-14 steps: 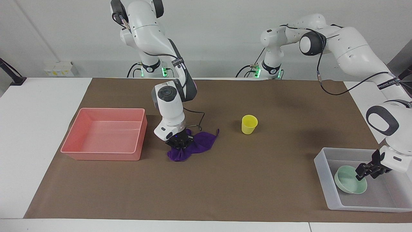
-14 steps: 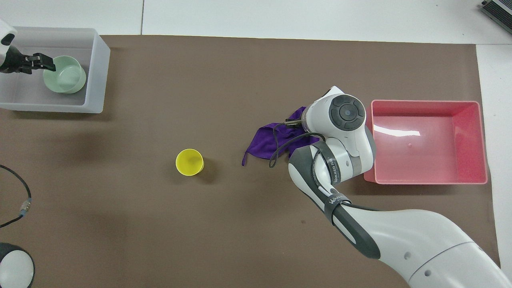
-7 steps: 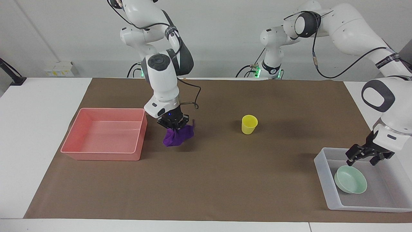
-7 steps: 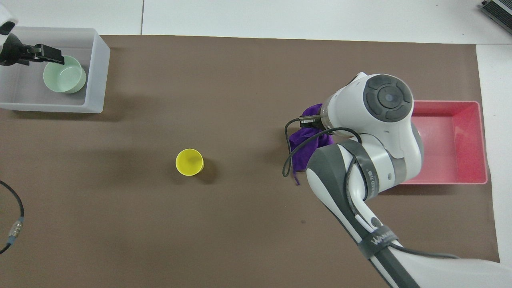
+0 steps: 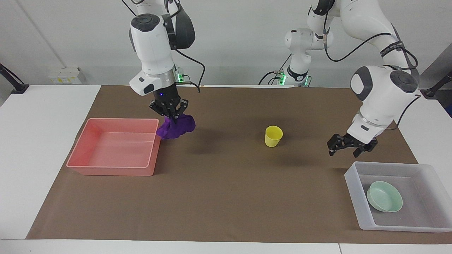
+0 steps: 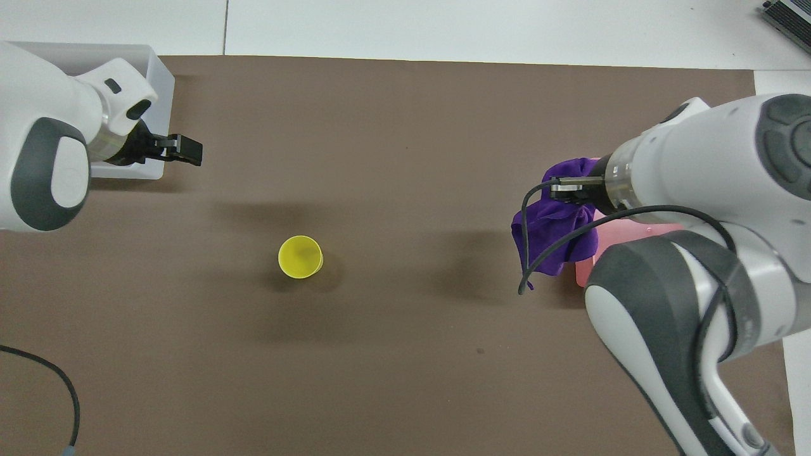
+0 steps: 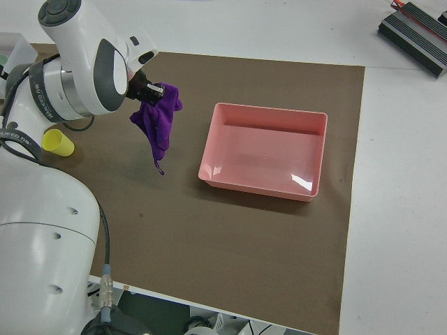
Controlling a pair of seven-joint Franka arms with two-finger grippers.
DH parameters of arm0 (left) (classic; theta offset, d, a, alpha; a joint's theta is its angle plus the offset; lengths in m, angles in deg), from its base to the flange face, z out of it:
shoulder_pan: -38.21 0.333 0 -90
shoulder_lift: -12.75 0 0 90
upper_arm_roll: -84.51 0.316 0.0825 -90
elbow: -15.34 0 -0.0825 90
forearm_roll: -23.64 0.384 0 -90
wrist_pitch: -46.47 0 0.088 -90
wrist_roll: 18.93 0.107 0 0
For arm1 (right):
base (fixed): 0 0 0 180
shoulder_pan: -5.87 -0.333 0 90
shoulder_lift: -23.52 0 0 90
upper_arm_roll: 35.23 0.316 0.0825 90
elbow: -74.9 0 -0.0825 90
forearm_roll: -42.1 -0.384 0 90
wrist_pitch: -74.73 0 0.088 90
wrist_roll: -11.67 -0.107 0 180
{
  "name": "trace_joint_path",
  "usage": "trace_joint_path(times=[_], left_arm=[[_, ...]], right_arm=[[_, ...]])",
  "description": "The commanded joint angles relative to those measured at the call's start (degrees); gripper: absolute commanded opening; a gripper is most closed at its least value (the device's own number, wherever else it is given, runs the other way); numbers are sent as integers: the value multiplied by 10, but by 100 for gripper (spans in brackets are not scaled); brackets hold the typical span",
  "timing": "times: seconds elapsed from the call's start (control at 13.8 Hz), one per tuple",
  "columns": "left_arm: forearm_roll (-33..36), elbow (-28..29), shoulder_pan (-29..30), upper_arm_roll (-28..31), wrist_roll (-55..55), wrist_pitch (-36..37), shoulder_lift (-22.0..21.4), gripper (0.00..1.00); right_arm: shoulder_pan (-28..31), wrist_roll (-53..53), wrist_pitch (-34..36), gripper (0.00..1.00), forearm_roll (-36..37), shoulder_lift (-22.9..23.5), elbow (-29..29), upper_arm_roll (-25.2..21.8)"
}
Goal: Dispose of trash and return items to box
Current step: 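Carry the cloth into the pink box while the left gripper reaches the cup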
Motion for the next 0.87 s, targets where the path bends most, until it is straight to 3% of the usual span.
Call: trace_joint_path(times=[0.0, 0.29, 0.51, 0.8], left_arm=[[-1, 90, -47, 11, -37, -45, -45, 100], [-1, 200, -92, 10, -81, -138, -83, 100], [-1, 265, -126, 10, -111, -188, -106, 100], [-2, 305, -147, 8, -114, -195, -123, 100]], right_arm=[[44, 49, 33, 0, 2, -10, 25, 0], [136, 163, 21, 0, 9, -21, 14, 3], [190, 217, -42, 0, 9, -36, -46, 3], [212, 242, -104, 0, 9, -16, -69, 2]])
